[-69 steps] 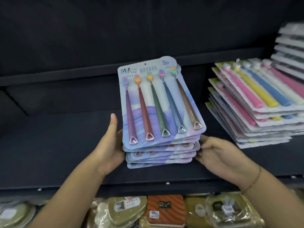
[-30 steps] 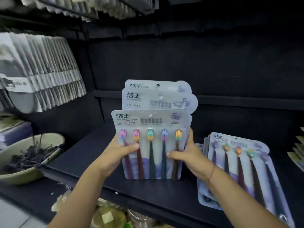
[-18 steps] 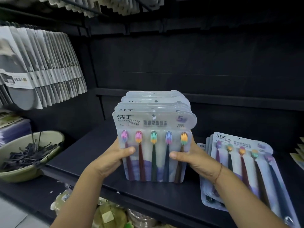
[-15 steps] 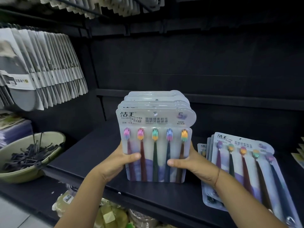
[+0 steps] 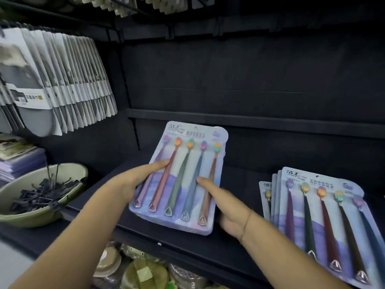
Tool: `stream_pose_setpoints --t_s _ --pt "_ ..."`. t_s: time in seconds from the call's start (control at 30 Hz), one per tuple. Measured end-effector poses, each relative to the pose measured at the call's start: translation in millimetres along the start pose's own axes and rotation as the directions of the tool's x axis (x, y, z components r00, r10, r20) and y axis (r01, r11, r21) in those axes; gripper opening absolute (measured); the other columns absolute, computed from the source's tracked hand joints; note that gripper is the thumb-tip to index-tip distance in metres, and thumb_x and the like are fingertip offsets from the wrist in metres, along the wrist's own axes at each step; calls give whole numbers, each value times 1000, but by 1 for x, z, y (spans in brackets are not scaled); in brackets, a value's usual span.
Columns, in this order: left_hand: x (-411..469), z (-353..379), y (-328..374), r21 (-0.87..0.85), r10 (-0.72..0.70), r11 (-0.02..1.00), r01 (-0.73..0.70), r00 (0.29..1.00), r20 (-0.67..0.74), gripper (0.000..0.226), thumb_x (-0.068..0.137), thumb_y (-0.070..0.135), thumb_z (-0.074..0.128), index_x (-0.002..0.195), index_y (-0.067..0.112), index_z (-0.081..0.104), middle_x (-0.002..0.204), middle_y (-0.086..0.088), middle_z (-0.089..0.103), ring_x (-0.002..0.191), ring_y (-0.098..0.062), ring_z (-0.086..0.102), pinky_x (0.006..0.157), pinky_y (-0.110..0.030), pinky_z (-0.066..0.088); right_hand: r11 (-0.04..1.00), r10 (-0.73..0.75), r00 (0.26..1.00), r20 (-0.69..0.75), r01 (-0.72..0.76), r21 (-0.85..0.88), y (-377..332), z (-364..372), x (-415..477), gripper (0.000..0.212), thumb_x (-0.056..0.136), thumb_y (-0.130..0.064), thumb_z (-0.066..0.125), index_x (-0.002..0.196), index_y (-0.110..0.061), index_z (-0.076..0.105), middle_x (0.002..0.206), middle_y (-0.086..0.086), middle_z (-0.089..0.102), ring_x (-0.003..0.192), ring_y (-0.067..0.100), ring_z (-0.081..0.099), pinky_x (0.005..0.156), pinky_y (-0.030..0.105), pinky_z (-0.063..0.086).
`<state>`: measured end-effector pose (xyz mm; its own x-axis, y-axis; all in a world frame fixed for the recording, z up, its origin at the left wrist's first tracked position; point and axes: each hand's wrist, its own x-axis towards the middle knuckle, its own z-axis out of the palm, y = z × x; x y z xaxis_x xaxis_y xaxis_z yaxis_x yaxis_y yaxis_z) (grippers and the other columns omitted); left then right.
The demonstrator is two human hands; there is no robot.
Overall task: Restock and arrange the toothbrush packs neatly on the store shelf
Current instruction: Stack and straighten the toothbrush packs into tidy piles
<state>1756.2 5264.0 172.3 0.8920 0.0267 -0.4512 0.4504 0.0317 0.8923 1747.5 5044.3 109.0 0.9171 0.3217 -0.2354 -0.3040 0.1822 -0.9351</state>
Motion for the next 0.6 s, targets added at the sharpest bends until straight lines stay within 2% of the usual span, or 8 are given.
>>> stream_pose_setpoints --t_s 0.03,0.17,0.2,0.3,0.33,0.43,0.5,0.6 --pt "6 -2 1 11 -25 1000 25 1000 -5 48 63 41 82 92 4 75 92 -17 75 76 -29 71 86 -41 55 1000 22 999 -42 -22 5 6 5 9 43 83 -48 70 114 -19 71 105 2 75 104 20 69 101 37 49" --pt "38 -7 2 47 -48 998 48 999 -5 38 79 44 74 68 8 73 72 -10 73 57 -22 69 65 -31 56 1000 7 963 -270 -3 16 19 23 49 88 54 -80 70 122 -24 64 113 0 71 103 21 67 98 39 51" --pt "46 -10 5 63 -50 997 51 999 -7 40 81 46 73 68 8 72 72 -10 73 56 -21 69 62 -30 56 1000 7 954 -300 1 25 18 26 54 90 52 -82 69 121 -25 64 113 -1 71 103 21 67 97 39 51" --pt "68 -18 17 128 -64 990 59 997 34 45 75 53 74 83 8 71 83 -10 74 65 -22 70 68 -31 56 995 -29 940 -341 60 82 16 31 70 44 85 -58 63 110 -22 59 103 -3 68 97 17 64 94 34 51" --pt "73 -21 20 145 -61 988 53 997 53 47 73 53 75 87 8 71 86 -10 74 68 -23 70 70 -32 56 994 -15 933 -359 53 96 11 34 71 43 89 -54 60 115 -20 55 107 -3 64 101 18 63 97 35 49" --pt "85 -27 26 212 -67 976 49 995 80 52 71 56 75 92 8 72 95 -13 73 76 -27 70 78 -35 56 993 -18 916 -401 61 97 11 38 84 76 87 -57 60 148 -22 30 135 -1 52 119 22 55 107 41 42" --pt "86 -30 29 242 -70 969 45 993 96 56 66 57 77 92 8 73 97 -14 73 79 -28 69 87 -39 54 991 -45 917 -396 92 101 13 39 88 86 87 -58 60 154 -28 16 143 -2 45 125 22 51 108 41 41" --pt "85 -31 28 235 -58 972 28 991 123 60 68 61 73 95 7 73 100 -15 72 84 -29 69 95 -41 51 986 -65 934 -351 114 121 16 33 92 105 67 -74 64 152 -29 20 145 -2 47 125 20 53 108 41 42"
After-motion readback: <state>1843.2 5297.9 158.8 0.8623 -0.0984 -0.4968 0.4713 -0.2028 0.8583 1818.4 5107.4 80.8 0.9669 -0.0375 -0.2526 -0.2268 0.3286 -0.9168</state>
